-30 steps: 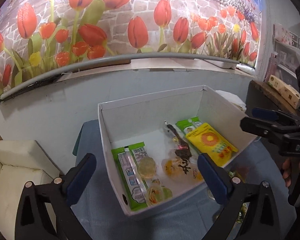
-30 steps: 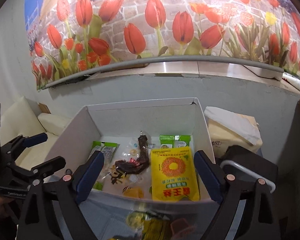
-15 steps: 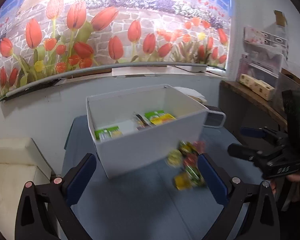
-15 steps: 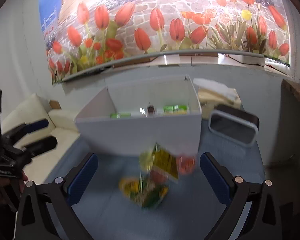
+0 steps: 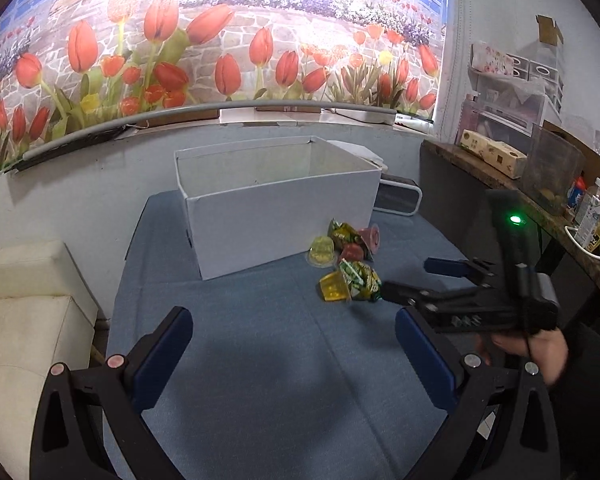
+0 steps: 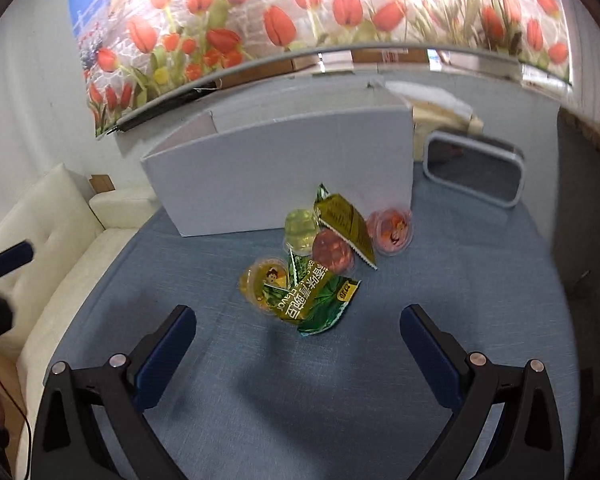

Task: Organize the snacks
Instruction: 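Grasp the green snack pouch with the right gripper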

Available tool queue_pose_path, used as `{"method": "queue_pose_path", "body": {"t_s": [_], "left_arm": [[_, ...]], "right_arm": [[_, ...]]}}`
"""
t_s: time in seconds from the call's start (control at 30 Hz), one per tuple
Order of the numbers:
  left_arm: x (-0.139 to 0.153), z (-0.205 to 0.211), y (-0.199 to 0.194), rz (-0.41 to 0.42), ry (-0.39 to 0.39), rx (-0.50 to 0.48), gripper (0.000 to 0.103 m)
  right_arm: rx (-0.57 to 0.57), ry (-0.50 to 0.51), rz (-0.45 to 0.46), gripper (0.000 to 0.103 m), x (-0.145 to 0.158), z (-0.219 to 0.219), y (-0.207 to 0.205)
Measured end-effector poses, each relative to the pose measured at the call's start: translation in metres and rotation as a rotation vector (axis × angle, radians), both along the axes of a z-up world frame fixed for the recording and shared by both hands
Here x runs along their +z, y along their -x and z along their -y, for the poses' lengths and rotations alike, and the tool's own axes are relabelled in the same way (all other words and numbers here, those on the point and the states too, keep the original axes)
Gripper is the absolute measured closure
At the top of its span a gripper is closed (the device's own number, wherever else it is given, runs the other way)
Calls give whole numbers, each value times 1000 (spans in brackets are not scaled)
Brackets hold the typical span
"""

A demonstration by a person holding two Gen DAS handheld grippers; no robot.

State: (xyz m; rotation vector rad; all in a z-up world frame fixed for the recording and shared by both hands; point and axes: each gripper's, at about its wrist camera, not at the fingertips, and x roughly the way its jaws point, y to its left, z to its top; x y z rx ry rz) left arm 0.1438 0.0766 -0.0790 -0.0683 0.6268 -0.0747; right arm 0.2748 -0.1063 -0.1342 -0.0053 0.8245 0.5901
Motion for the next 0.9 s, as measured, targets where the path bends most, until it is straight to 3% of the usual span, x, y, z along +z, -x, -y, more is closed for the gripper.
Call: {"method": "queue_pose_path", "body": {"t_s": [0.23, 0.3, 0.33, 0.37, 0.5, 0.53, 0.63, 0.9], "left_arm": [[-8, -3, 3, -23, 3, 4, 0], [-10, -3, 2, -30, 2, 3, 0], [-10, -3, 2, -31, 2, 5, 0], [-11, -3, 1, -33, 5, 4, 0], [-11, 0, -1, -34, 9, -1, 0], [-11, 1, -2, -36, 9, -4, 0], [-13, 6, -3, -42, -1, -9, 0], [-20, 8, -9, -57, -15, 2, 0]], "right_arm": [[-54, -36, -68, 1, -23, -8, -30], [-54, -38, -101, 12, -30, -11, -37], [-53, -29, -111, 25, -33, -14, -40], [-53, -16, -122, 29, -36, -16, -41], [-44, 7, -116, 32, -37, -23, -42], [-32, -10, -118, 42, -36, -23, -41], [-22, 22, -86, 47, -32, -28, -35], [6, 83, -10, 52, -20, -32, -11]]}}
